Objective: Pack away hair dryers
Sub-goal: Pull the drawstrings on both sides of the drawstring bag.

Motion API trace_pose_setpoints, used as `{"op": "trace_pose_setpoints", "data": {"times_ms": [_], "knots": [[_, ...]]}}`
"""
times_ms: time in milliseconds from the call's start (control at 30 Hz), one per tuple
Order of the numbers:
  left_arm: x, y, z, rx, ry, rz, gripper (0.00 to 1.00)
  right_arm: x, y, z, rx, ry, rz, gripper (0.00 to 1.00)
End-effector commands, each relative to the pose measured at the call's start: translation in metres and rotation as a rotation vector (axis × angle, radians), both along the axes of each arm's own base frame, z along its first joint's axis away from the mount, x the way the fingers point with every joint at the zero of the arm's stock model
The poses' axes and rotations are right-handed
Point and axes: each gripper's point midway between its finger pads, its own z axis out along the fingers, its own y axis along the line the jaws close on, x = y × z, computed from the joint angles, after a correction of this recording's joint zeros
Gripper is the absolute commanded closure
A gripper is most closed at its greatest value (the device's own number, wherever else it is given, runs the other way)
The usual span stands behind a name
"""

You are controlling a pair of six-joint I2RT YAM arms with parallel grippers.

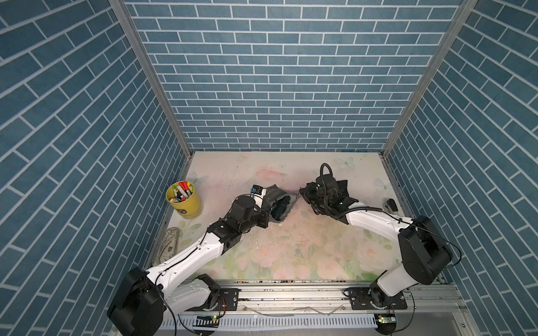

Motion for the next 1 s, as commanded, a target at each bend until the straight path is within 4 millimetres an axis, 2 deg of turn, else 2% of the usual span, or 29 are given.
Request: {"op": "trace_pose_setpoints", "data": {"times_ms": [0, 233, 333, 533, 833, 967], "knots": [[-0.001, 0.0, -0.002, -0.002, -0.008, -0.017, 0.97, 0.01, 0.001, 0.053, -0.003, -0.193, 0.016, 1.0], [-0.004, -0.001, -0.008, 0.0, 0.015, -0.023, 0.83, 0.009, -0.003, 0.084, -0.066, -0.334, 0.06, 1.0], [-0.005, 0.001, -0.007, -0.004, 0.012, -0.019, 0.7, 0.007, -0.006, 0.087, -0.079, -0.35, 0.06, 1.0], [-0.012, 0.001, -0.009, -0.005, 0.024, -0.033, 0.58, 0.004, -0.003, 0.093, -0.053, -0.374, 0.068, 1.0], [-0.048, -0.008, -0.047, 0.039, 0.089, -0.074, 0.57, 0.003, 0.001, 0.093, -0.063, -0.359, 0.081, 1.0], [-0.058, -0.014, -0.054, 0.001, 0.09, -0.087, 0.57, 0.002, 0.0, 0.094, -0.067, -0.36, 0.077, 1.0]]}}
